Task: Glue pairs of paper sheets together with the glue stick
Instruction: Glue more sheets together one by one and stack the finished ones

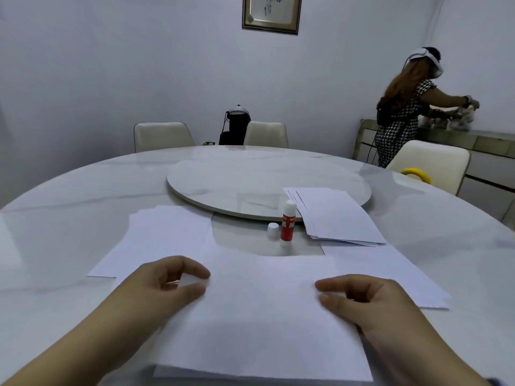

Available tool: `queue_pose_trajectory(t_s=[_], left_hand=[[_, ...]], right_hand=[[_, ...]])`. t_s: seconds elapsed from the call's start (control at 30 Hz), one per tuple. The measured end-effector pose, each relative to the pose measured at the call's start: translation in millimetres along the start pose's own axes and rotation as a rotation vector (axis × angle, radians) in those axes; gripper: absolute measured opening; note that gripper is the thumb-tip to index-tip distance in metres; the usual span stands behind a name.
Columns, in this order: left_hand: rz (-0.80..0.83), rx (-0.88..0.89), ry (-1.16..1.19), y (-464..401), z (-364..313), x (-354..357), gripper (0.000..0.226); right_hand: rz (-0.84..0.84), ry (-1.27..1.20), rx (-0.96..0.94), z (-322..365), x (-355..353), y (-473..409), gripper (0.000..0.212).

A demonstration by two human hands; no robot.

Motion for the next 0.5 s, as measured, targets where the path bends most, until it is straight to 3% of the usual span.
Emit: queue_pose_trajectory(t_s=[0.07,0.3,0.5], left_hand=[[-0.047,0.065,-0.153,0,1,-4,0.014],[0.033,0.102,-0.193,-1,12,-6,0.022],[-0.028,0.142,-0.248,2,21,-8,0.028]], right_hand=[[-0.038,0.035,-0.021,-1,-1,1,0.016],[-0.001,-0.033,0.017,-4,0,5,0.022],[-0.012,0.146,-0.037,-8,-1,1,0.021]])
Point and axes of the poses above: each hand's wrist, its own y-axis away from the middle knuckle, its own x-axis out of the palm, z = x × y, the point moved 4 cm from there along -y, towards the middle knuckle, and after that the axes turned 12 degrees about -y, right-handed, at the moved point
